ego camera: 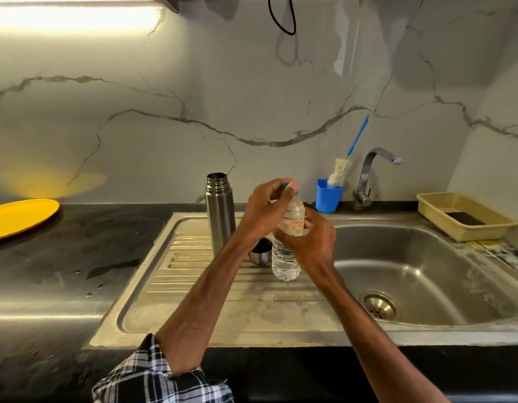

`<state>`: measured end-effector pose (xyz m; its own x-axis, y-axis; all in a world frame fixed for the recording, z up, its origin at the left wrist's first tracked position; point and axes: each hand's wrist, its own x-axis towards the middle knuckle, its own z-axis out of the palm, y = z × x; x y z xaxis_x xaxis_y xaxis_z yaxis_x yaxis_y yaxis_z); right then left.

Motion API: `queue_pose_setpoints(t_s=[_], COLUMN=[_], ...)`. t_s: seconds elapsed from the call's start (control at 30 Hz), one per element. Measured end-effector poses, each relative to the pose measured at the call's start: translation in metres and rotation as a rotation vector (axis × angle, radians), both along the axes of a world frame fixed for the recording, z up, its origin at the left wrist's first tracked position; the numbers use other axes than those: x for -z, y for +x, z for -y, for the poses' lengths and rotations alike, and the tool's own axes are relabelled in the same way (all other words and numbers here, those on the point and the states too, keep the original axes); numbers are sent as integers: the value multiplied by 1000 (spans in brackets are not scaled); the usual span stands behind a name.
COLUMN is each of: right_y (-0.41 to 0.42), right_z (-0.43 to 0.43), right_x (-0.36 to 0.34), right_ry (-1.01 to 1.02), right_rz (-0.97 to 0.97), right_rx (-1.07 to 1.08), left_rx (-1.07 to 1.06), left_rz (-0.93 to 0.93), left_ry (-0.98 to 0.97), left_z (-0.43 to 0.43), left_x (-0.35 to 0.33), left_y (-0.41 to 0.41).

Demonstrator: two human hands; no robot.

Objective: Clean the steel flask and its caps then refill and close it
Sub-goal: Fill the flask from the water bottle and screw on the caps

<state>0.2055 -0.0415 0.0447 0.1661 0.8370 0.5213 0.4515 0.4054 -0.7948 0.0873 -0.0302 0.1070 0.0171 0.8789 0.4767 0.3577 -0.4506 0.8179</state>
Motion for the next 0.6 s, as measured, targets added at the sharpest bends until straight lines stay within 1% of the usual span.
queue_pose_setpoints(t_s=[0.1,0.3,0.37,0.43,0.5,0.6], right_y=[1,-1,-1,0,3,8], right_z=[2,0,0,2,3,3], right_x=[1,12,14,15,16,19], right_ry=[-7,-26,-38,-34,-28,-21], right_rz=[6,46,52,36,16,17], right_rx=[-10,-7,-5,-15,-25,-21], left_rx=[-4,-228,-273,-284,-290,-279], left_rz=[58,240,300,321,280,72], left_ry=[53,80,101,129,124,131], left_z=[-1,1,0,-1,2,11], left_x=[6,18,19,17,15,24], left_y=[-7,6,7,3,-7,-32])
